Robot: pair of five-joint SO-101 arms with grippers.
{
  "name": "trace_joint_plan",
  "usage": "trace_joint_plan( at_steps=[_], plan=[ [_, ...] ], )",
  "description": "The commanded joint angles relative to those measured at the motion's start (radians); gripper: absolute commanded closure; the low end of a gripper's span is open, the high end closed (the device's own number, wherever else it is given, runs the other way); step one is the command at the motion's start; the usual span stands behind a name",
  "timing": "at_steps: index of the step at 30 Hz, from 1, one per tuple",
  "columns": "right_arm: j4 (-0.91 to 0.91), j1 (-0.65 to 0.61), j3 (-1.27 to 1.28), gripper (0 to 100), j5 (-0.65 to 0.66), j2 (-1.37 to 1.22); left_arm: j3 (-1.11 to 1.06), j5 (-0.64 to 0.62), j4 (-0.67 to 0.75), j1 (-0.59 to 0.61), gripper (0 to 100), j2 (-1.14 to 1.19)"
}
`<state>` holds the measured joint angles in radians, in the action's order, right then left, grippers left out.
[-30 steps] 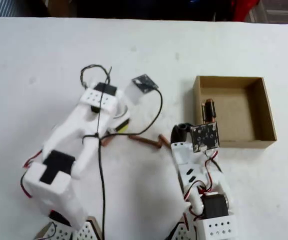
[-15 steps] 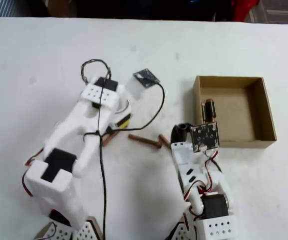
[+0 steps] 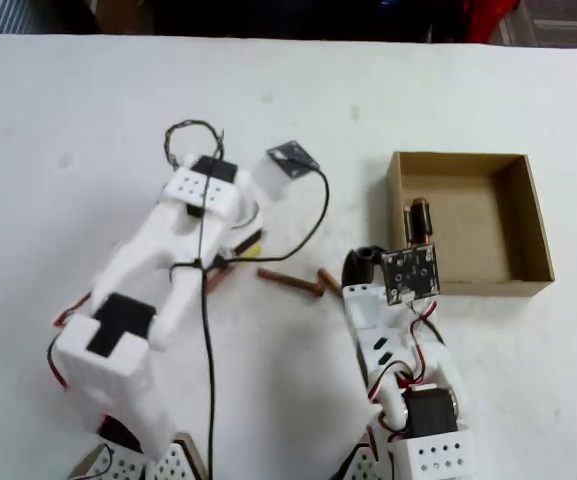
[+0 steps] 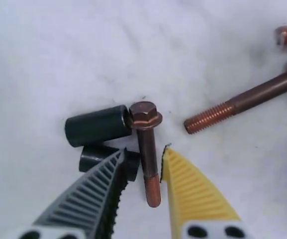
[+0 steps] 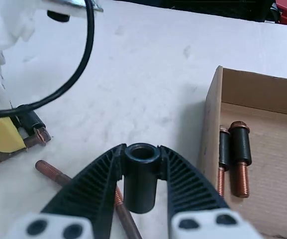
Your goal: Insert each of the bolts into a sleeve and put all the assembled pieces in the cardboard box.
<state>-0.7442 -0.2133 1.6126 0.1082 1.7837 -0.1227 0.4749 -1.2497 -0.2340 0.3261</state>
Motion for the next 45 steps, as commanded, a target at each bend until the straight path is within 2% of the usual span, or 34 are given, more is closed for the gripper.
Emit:
trace_joint_plan(
  at_steps=[1,15,26,31,33,37,45],
  plan=[
    [0.019,0.012,-0.009,98.1,0.011,0.016,0.041,-0.014,0.035,-0.012,86,0.027],
    [0.019,0.005,-0.009,98.1,0.011,0.016,0.034,-0.014,0.132,-0.016,86,0.059],
    [0.018,0.005,-0.009,98.1,0.011,0.016,0.066,-0.017,0.129,-0.018,86,0.143],
    [0.004,0.004,-0.008,98.1,0.011,0.016,0.08,-0.115,0.129,-0.016,86,0.148],
    [0.004,0.004,-0.008,98.1,0.011,0.016,0.078,-0.124,0.129,-0.016,88,0.151],
    [0.004,0.004,-0.008,98.1,0.011,0.016,0.078,-0.112,0.13,-0.016,98,0.151],
    [0.004,0.004,-0.008,98.1,0.011,0.016,0.081,-0.114,0.104,-0.012,98,0.143]
  ],
)
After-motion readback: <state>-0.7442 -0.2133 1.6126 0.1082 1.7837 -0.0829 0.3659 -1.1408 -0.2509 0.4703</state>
